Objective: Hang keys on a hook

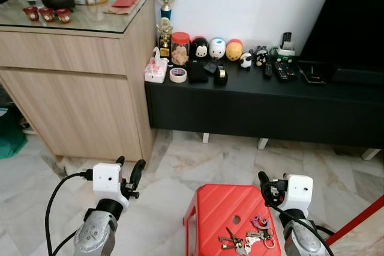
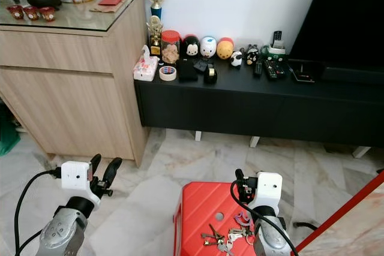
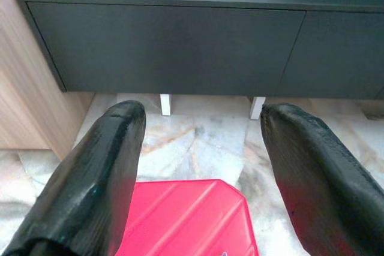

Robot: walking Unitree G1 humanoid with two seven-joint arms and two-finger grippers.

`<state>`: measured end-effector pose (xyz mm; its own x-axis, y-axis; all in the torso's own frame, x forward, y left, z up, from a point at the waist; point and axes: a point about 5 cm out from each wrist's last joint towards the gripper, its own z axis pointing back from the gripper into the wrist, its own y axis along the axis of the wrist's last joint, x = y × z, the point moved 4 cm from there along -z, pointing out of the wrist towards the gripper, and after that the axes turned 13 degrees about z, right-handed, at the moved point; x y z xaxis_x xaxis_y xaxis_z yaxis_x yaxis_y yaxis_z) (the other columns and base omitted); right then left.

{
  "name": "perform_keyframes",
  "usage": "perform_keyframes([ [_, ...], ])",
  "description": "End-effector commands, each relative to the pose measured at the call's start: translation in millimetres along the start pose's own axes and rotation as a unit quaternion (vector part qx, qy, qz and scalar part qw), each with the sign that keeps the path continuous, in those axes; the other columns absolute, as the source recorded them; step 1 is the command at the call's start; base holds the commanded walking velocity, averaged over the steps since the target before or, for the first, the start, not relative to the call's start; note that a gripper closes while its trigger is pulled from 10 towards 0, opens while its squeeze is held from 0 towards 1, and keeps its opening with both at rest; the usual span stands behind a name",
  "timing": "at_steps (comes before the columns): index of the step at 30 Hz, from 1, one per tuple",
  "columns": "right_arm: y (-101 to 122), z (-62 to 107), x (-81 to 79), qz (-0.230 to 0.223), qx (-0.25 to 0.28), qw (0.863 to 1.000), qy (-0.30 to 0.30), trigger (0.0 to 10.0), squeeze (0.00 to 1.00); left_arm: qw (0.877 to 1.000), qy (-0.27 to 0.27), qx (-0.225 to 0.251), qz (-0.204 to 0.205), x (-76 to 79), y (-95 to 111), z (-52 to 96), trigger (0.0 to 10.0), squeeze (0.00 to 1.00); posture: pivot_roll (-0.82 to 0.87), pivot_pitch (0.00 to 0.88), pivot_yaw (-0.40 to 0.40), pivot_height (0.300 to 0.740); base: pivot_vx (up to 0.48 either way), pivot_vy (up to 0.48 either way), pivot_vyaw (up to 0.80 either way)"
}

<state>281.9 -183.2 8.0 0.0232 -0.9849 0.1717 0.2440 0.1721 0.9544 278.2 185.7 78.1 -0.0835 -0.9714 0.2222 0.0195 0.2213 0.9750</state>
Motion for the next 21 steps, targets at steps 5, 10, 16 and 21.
perform_keyframes([
  [5,12,-2.6,-1.2,0.041,0.025,0.999,0.018,10.0,0.0,1.0,0.001,0.005,0.008,0.9,1,0.7,10.0,0.0,0.08,0.0,-0.08,0.74,0.0,0.0,0.0],
  [10,19,0.7,-15.2,0.093,0.051,0.992,0.068,10.0,0.0,1.0,0.0,0.006,0.009,2.1,1,0.2,10.0,0.0,0.07,0.0,-0.079,0.74,0.0,0.0,0.0],
  [16,20,3.8,-17.3,0.104,0.059,0.989,0.085,10.0,0.0,1.0,-0.008,0.008,0.008,3.7,3,-4.6,10.0,0.0,0.06,0.0,-0.071,0.74,0.0,0.0,0.0],
  [21,27,-1.1,-8.3,0.074,0.061,0.995,0.039,10.0,0.0,1.0,-0.012,0.006,0.006,3.2,2,-5.5,10.0,0.0,0.06,0.0,-0.065,0.74,0.0,0.0,0.0],
])
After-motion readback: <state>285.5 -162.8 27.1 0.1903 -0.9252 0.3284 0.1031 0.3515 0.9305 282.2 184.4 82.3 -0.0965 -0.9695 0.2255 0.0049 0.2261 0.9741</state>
